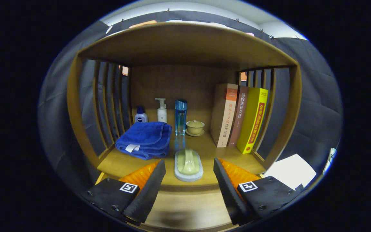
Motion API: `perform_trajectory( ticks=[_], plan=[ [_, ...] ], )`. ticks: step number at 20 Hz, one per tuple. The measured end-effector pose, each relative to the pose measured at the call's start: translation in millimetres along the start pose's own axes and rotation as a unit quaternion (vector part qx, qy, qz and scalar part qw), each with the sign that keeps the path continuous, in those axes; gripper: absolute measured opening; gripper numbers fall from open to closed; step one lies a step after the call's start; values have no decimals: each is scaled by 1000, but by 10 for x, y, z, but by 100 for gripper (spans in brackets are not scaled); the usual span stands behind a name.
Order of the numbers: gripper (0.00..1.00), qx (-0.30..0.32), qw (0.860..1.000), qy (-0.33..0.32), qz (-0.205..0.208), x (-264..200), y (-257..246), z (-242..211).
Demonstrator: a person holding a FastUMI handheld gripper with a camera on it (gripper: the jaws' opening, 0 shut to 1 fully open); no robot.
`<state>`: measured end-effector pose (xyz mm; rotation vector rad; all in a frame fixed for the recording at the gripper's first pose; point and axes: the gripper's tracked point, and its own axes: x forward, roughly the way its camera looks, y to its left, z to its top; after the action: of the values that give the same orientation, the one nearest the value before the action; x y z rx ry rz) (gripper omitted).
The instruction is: Pull open the drawer, take out the items inside it, and place them on the countertop above the cabinet.
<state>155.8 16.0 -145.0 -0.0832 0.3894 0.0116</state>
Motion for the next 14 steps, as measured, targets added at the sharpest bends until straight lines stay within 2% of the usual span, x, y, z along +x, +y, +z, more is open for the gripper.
perform_trajectory(
  ticks=[3,14],
  plan=[
    [98,13,1000,-4,8,-356,63,-234],
    [98,26,999,-40,-6,-1407,-176,-817]
  ],
)
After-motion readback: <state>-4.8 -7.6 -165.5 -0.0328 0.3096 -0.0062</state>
